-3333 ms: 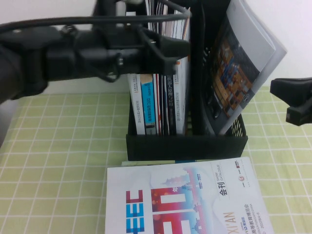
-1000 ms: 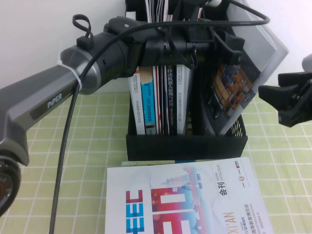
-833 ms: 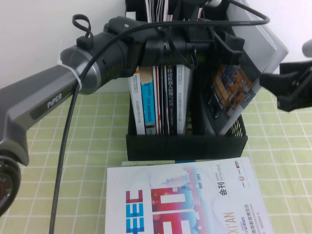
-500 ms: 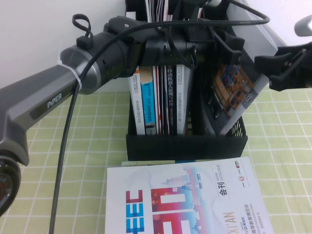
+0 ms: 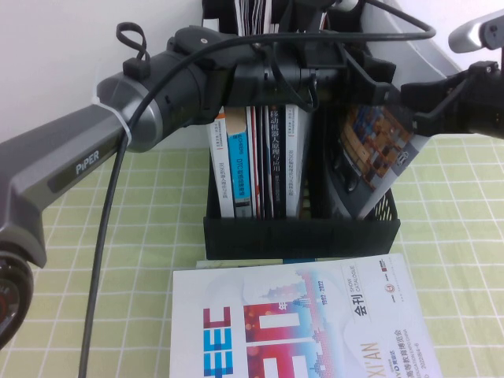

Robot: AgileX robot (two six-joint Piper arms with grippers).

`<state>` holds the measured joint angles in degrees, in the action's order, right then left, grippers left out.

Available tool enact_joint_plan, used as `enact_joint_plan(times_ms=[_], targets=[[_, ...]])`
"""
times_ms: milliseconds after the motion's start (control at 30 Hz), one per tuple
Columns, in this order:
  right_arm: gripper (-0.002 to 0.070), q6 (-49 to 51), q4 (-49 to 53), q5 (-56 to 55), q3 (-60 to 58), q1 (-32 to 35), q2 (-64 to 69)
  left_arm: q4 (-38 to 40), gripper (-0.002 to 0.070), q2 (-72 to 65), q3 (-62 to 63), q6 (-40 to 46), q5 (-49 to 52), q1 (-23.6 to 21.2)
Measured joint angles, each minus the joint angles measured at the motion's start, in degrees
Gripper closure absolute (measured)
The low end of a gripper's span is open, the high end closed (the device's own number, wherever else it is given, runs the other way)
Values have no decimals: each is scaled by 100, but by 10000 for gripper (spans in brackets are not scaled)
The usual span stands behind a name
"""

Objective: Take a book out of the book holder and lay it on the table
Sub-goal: Pick up the right side book from the book shelf, then place the picked book on the book

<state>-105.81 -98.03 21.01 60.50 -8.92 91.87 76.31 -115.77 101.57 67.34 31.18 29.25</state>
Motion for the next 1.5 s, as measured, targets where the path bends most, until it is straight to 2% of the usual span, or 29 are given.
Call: enact_joint_plan(times_ms=[167,400,567,833,1000,1300,1400,1500], targets=[[654,40,10,200,3,-9,-92,-267,678,51,0,-18,120,0],[657,14,20,-66,3,-9,-861,-1152,678,365,-59,-232,304,-11],[657,51,44,-43,3,-9,-1504,-1379,678,924,-58,-520,306,-208],[658,1514,1804,971,3,-9,-2317,-1695,677,1690,-58,-1344,558,-997],[658,1931,2038,1686,3,-9,-3080,-2168,677,2052,-58,-1865,1372,-1323],[659,2523,2660,3999,43,-9,-3701,-3408,677,2676,-58,-2304,2582,-1454],[659,2774,3245,4164,43,-9,-3630,-3577,677,2972,-58,-2440,2753,-1454],[659,2936,3812,3828,43,-69,-3589,-3646,677,3235,-58,-2651,2877,-1454]])
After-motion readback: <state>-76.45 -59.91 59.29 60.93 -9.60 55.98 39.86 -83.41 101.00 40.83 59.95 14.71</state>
